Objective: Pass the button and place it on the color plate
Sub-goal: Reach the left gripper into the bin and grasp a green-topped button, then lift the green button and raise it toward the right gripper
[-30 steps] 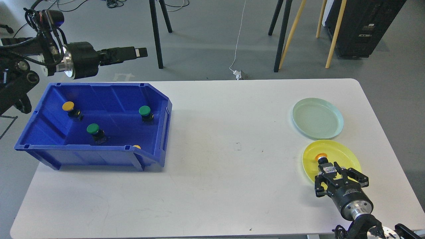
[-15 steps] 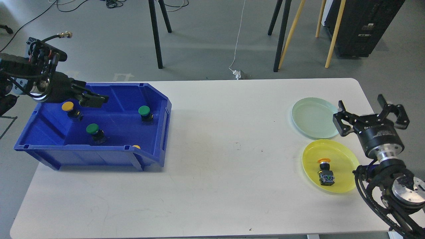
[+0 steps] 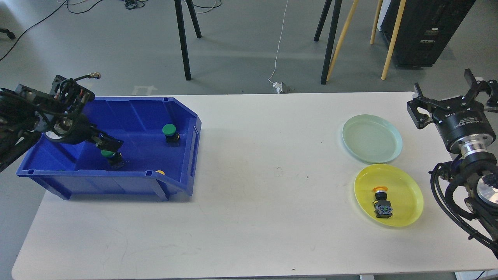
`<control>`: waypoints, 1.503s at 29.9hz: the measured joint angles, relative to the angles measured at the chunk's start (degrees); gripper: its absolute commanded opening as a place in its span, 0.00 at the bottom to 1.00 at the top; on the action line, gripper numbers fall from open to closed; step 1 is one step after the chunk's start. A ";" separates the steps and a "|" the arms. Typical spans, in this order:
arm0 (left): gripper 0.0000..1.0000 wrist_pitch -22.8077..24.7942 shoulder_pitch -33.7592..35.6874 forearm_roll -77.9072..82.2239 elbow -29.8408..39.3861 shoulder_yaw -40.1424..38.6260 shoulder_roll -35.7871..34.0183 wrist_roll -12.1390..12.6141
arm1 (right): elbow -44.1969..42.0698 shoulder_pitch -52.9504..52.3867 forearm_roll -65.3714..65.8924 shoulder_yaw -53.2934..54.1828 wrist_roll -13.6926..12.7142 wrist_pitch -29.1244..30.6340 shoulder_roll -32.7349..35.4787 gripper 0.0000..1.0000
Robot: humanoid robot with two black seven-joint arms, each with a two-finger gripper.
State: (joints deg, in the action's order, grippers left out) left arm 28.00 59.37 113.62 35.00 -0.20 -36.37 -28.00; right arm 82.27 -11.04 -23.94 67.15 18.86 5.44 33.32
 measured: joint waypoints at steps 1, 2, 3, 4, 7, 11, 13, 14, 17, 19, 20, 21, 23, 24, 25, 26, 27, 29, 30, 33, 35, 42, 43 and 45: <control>0.97 0.00 -0.27 -0.03 -0.59 0.13 0.55 0.00 | 0.00 0.02 0.01 0.03 0.00 0.00 -0.01 1.00; 0.97 0.00 -0.53 -0.08 -1.16 0.21 1.06 0.00 | 0.00 0.04 0.01 0.09 0.00 0.01 -0.01 1.00; 0.97 0.00 -0.75 -0.10 -1.72 0.24 1.49 0.00 | 0.00 0.11 0.01 0.14 0.00 0.01 -0.01 1.00; 0.97 0.00 -0.98 -0.12 -2.13 0.26 1.83 0.00 | 0.00 0.24 0.01 0.15 0.00 0.02 -0.01 1.00; 0.95 0.00 -1.77 -0.12 -3.17 0.28 2.73 0.00 | 0.04 0.63 -0.01 0.17 0.01 0.02 -0.01 1.00; 0.66 0.00 -2.47 -0.12 -5.09 0.29 3.89 0.00 | 0.25 1.64 -0.07 0.24 0.03 0.02 -0.01 1.00; 0.60 0.00 -2.56 -0.12 -5.92 0.29 4.27 0.00 | 0.36 2.12 -0.12 0.36 0.03 0.02 -0.01 1.00; 0.55 0.00 -2.57 -0.12 -6.22 0.29 4.36 0.00 | 0.38 2.36 -0.13 0.44 0.03 0.01 -0.01 1.00; 0.18 0.00 -2.59 -0.13 -6.53 0.29 4.37 0.00 | 0.43 3.00 -0.14 0.55 0.04 0.02 -0.01 1.00; 0.06 0.00 -2.59 -0.14 -6.51 0.29 4.20 0.00 | 0.44 3.35 -0.14 0.55 0.04 0.02 -0.01 1.00; 0.05 0.00 -2.59 -0.14 -6.39 0.29 4.06 0.00 | 0.45 3.48 -0.14 0.55 0.04 0.03 -0.01 1.00; 0.04 0.00 -2.59 -0.13 -6.25 0.29 3.92 0.00 | 0.45 3.61 -0.14 0.55 0.04 0.06 -0.01 1.00; 0.04 0.00 -2.59 -0.05 -6.03 0.29 3.81 0.00 | 0.46 3.93 -0.14 0.55 0.04 0.09 -0.06 1.00; 0.04 0.00 -2.59 -0.01 -5.88 0.25 3.81 0.00 | 0.46 4.04 -0.14 0.55 0.04 0.10 -0.08 1.00; 0.04 0.00 -2.51 0.01 -5.68 0.17 3.81 0.00 | 0.46 4.10 -0.14 0.55 0.04 0.10 -0.08 1.00; 0.04 0.00 -2.32 0.01 -5.31 -0.01 3.81 0.00 | 0.46 4.14 -0.12 0.55 0.04 0.10 -0.08 1.00; 0.04 0.00 -1.98 -0.09 -4.33 -0.42 3.71 0.02 | 0.46 4.16 -0.10 0.55 0.04 0.10 -0.08 1.00; 0.05 0.01 -1.09 -2.13 -0.42 -1.59 2.54 -0.01 | 0.46 4.18 0.03 0.61 0.04 0.10 0.01 1.00; 0.05 0.01 -0.29 -4.32 2.26 -2.40 1.10 -0.01 | 0.47 4.16 0.16 0.63 0.04 0.11 0.20 1.00; 0.05 0.02 2.77 -13.17 10.42 -4.23 -4.81 0.01 | 0.38 3.52 1.99 0.39 0.04 0.07 1.64 1.00; 0.05 0.02 4.88 -19.50 15.28 -5.62 -7.12 0.02 | 0.26 3.08 6.18 0.19 0.04 -0.29 3.18 1.00; 0.03 0.00 5.06 -47.14 24.78 -15.76 -4.35 0.00 | 0.11 1.40 38.34 -3.60 0.32 -0.77 6.32 1.00; 0.03 0.01 4.71 -50.72 24.50 -16.62 -1.66 0.00 | 0.12 1.05 43.17 -4.22 0.43 -0.77 6.39 1.00; 0.03 0.00 4.37 -55.39 21.75 -17.76 4.96 0.01 | 0.28 0.45 50.67 -5.41 0.74 -0.75 6.42 1.00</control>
State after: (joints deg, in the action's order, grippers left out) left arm 28.00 63.74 58.23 56.75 -17.96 -31.41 -27.99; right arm 82.55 -10.59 26.73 61.74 19.60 4.69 39.73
